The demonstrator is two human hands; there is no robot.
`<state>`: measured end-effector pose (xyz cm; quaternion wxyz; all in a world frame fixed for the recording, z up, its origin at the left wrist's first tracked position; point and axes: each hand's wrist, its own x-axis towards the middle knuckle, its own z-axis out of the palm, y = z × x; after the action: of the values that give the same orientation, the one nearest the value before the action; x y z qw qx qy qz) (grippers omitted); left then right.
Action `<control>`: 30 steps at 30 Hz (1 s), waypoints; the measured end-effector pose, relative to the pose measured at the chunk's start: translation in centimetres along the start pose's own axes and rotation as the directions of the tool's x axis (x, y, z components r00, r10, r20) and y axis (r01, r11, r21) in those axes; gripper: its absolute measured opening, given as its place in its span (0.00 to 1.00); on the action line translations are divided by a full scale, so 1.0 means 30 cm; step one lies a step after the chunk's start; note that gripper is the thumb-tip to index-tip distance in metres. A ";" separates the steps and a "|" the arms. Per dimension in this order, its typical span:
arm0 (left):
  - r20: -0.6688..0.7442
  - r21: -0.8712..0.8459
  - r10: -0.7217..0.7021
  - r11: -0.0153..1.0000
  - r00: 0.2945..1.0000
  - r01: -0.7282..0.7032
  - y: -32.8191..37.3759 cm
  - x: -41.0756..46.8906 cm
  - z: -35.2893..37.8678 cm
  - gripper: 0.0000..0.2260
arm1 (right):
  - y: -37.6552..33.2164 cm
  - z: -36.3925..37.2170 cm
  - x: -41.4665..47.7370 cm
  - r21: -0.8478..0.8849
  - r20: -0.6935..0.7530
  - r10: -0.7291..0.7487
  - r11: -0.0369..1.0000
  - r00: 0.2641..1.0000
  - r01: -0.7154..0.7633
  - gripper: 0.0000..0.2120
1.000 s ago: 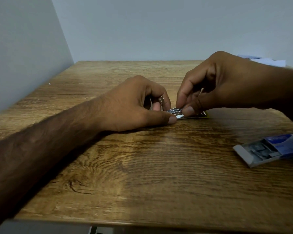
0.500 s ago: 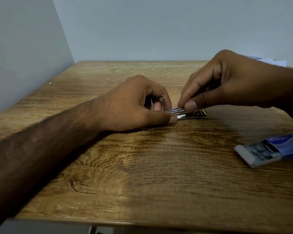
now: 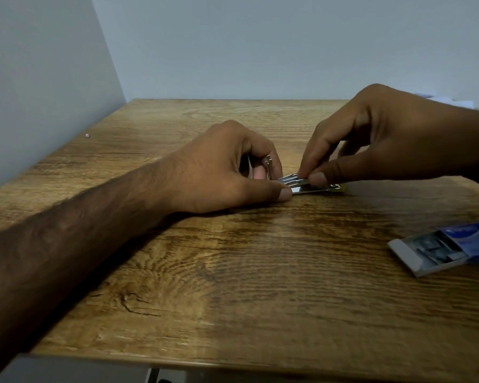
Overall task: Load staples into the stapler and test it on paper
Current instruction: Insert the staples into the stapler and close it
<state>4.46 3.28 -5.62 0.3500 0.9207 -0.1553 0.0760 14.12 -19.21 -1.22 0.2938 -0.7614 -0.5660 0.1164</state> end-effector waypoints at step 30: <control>-0.088 0.110 -0.024 0.993 0.996 0.033 -0.006 -0.007 -0.019 0.08 | -0.005 0.002 0.008 -0.022 -0.041 0.148 0.989 0.988 -0.149 0.11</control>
<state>4.30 3.84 -5.38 0.3057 0.9367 -0.1224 0.1191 14.05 -18.93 -1.16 0.2858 -0.8072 -0.5033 0.1158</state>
